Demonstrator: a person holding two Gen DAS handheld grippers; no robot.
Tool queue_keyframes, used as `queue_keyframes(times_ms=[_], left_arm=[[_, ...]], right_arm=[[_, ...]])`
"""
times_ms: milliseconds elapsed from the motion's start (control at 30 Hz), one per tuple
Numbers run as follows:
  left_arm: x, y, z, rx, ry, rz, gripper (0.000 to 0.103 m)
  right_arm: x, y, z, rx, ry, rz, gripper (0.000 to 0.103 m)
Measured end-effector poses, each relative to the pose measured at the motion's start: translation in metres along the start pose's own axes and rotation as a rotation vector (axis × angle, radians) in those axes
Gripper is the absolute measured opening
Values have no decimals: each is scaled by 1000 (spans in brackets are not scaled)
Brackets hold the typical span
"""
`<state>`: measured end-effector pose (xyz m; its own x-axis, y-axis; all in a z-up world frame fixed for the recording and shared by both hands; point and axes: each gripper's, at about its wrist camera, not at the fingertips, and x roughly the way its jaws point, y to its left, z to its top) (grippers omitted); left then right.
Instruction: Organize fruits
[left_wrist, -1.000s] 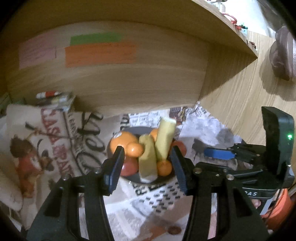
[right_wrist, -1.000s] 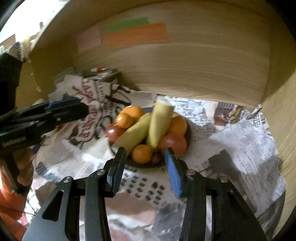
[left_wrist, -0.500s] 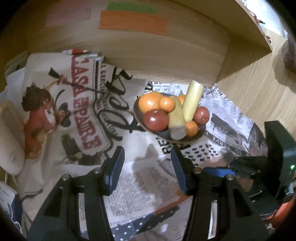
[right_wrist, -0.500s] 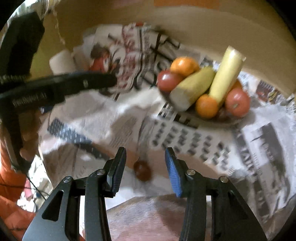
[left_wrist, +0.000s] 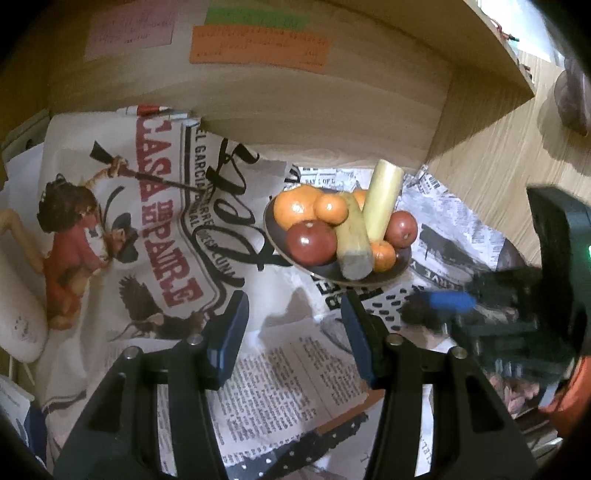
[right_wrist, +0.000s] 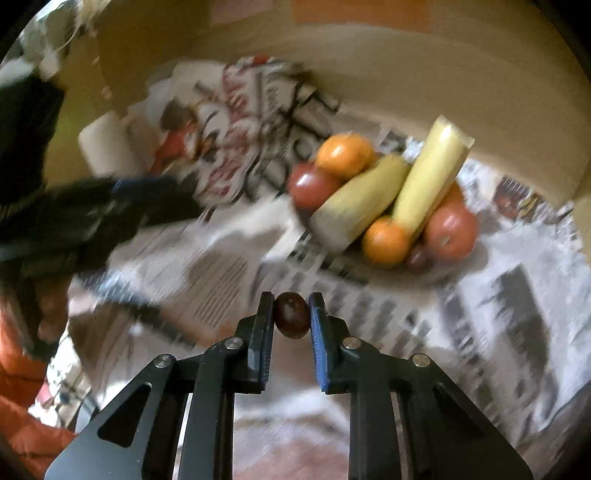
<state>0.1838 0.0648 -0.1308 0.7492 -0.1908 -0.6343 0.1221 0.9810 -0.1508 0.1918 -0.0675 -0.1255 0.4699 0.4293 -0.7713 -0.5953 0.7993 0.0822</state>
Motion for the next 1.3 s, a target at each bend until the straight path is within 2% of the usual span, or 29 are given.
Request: queue_keyframes(times_ms=[133, 300, 433, 533, 600, 733, 933, 1067, 1300], left_arm=[[0, 2, 5, -1, -15, -10, 52], [6, 2, 10, 12, -17, -1, 52], [11, 3, 12, 20, -12, 2, 52], [16, 4, 12, 20, -4, -3, 52], [17, 4, 13, 19, -3, -4, 52], [12, 2, 16, 14, -21, -3, 52], [-17, -10, 29, 19, -109, 12, 52], [-48, -26, 37, 35, -206, 30, 52], [-106, -51, 40, 72, -355, 64, 52]], right_arm=[[8, -22, 24, 26, -48, -88, 18], [32, -32, 43, 20, -42, -123, 18], [38, -31, 45, -1, -60, -151, 18], [37, -34, 45, 2, -56, -166, 27], [36, -36, 45, 21, -47, -135, 39], [27, -34, 44, 37, -70, -122, 41], [-31, -21, 43, 63, -214, -112, 41], [-83, -8, 37, 62, -343, -124, 41], [-151, 10, 20, 70, -501, -133, 41]])
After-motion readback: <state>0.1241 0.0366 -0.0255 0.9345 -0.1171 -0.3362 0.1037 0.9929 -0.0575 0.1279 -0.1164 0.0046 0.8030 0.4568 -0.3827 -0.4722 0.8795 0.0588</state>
